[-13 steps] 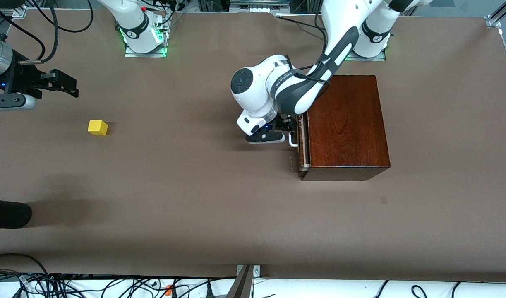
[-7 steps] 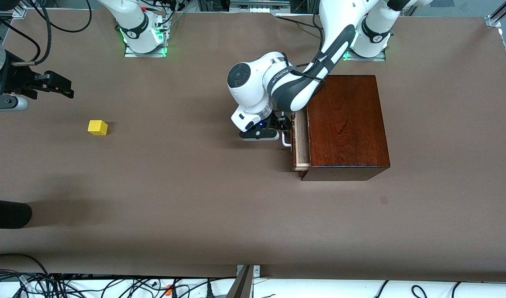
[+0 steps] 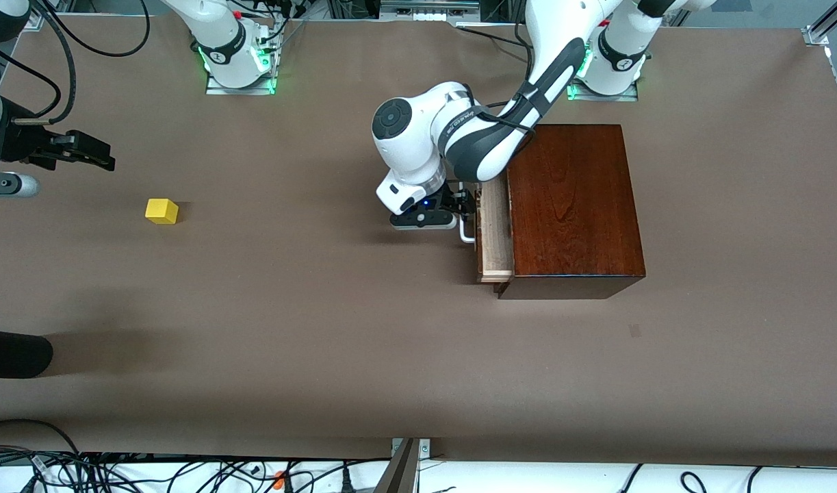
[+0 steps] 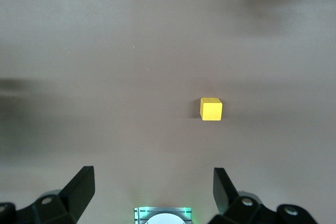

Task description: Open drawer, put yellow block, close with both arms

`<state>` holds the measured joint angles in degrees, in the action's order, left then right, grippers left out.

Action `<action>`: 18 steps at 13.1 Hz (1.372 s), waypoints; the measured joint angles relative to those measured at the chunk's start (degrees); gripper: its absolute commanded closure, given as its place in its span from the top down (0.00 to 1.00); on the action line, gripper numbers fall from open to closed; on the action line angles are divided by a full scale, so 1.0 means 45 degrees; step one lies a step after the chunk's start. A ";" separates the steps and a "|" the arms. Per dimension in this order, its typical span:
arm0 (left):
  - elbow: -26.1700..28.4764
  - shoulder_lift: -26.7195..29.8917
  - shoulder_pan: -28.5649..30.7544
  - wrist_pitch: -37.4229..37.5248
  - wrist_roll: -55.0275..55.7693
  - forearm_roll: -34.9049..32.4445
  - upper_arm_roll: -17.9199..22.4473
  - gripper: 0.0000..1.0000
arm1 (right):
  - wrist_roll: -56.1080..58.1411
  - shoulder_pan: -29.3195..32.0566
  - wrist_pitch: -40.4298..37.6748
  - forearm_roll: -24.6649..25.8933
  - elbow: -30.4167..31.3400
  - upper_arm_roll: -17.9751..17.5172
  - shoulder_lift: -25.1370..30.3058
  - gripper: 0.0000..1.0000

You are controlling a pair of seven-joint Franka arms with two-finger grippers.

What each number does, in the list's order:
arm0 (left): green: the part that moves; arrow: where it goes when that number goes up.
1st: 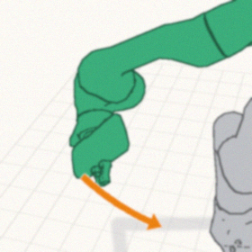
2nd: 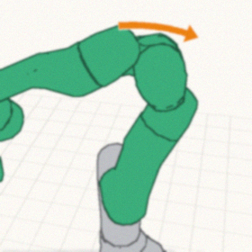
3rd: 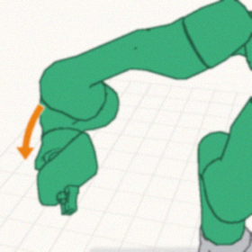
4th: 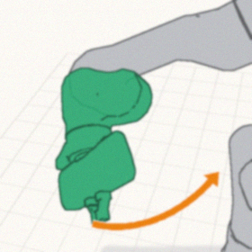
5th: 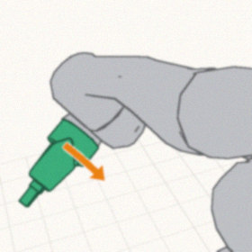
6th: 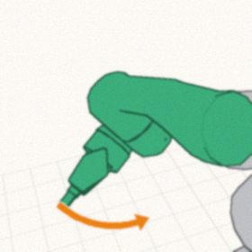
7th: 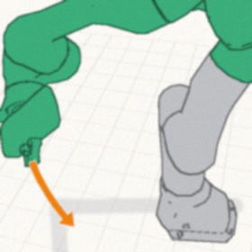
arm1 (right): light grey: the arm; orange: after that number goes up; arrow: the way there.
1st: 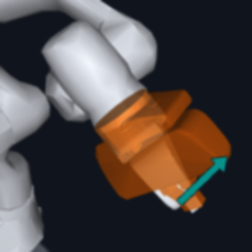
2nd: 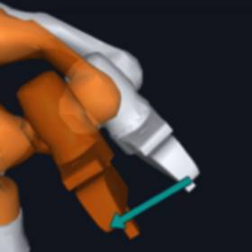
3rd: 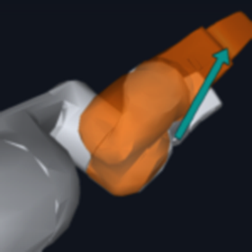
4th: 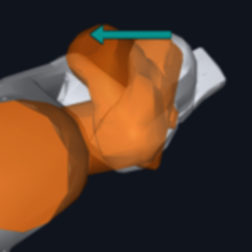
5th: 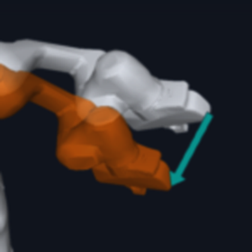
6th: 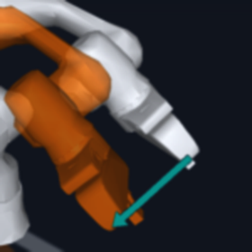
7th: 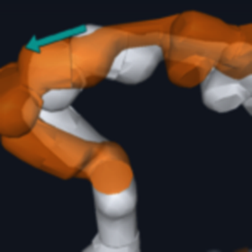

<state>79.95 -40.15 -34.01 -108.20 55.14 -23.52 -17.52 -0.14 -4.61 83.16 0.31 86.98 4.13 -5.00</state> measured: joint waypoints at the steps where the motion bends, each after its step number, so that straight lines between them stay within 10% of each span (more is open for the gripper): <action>1: -0.0052 -0.0003 -0.0001 -0.0005 0.0005 0.0081 0.0002 1.00 | 0.0191 0.0000 -0.0001 0.0025 0.0000 0.0000 0.0001 1.00; 10: -0.0414 -0.0150 -0.0051 -0.0202 0.0118 0.0254 0.0001 1.00 | 0.3632 0.0002 -0.0068 0.0168 0.0894 0.0253 -0.0044 1.00; 18: -0.1809 -0.0253 -0.0120 0.0623 0.0129 0.0895 -0.0003 1.00 | 0.8587 0.0050 0.4300 0.0171 0.4513 0.2326 -0.0139 1.00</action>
<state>71.81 -41.29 -34.55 -105.40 55.72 -19.50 -17.54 38.50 -4.38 102.51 1.08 107.29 14.59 -5.63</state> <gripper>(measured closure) 0.000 0.000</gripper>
